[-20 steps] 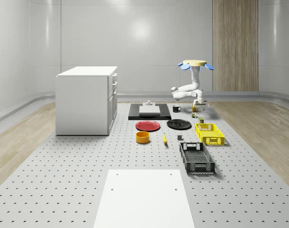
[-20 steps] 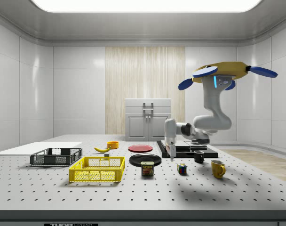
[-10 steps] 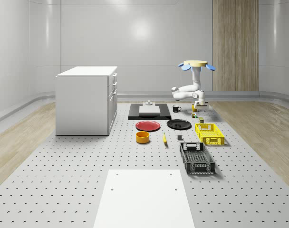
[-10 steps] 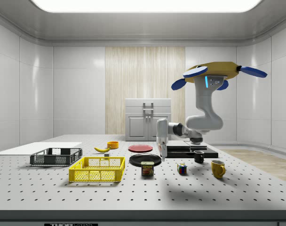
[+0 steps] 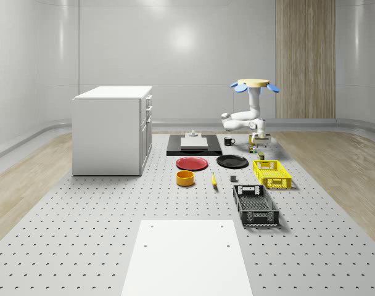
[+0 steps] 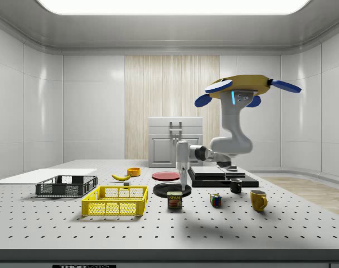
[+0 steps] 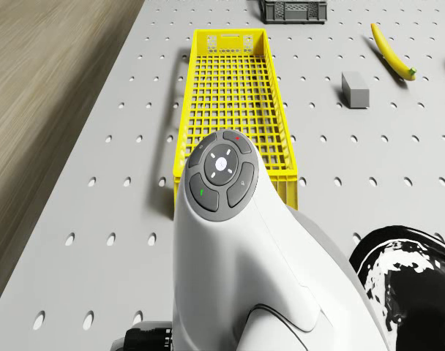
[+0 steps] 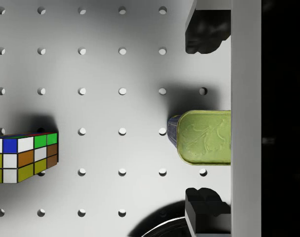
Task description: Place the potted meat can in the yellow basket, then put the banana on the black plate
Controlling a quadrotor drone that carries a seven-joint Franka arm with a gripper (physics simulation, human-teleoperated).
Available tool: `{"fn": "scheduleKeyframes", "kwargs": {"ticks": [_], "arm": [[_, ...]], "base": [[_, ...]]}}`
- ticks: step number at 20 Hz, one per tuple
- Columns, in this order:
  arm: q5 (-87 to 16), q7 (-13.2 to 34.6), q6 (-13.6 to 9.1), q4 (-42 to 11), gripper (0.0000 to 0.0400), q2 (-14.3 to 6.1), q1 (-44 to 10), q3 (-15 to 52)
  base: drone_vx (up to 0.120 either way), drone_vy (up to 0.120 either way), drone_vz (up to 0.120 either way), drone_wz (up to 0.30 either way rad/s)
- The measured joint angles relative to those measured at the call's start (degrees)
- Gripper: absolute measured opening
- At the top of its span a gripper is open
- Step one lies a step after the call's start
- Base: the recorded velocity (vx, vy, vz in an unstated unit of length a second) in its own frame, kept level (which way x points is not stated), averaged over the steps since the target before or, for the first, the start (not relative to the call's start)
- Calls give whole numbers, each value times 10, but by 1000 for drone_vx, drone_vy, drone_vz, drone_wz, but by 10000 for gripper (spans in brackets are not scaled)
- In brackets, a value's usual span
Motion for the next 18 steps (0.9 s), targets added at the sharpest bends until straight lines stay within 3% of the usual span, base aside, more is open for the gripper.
{"fn": "scheduleKeyframes", "kwargs": {"ticks": [2, 7, 18], "arm": [[2, 1, 4, 0, 400, -4, -1, 1], [7, 3, 13, 1, 400, -14, -4, 3], [-51, -1, 63, 16, 400, -43, -7, -64]], "base": [[120, -120, 0, 0], [120, 0, 0, 0], [0, 0, 0, 0]]}}
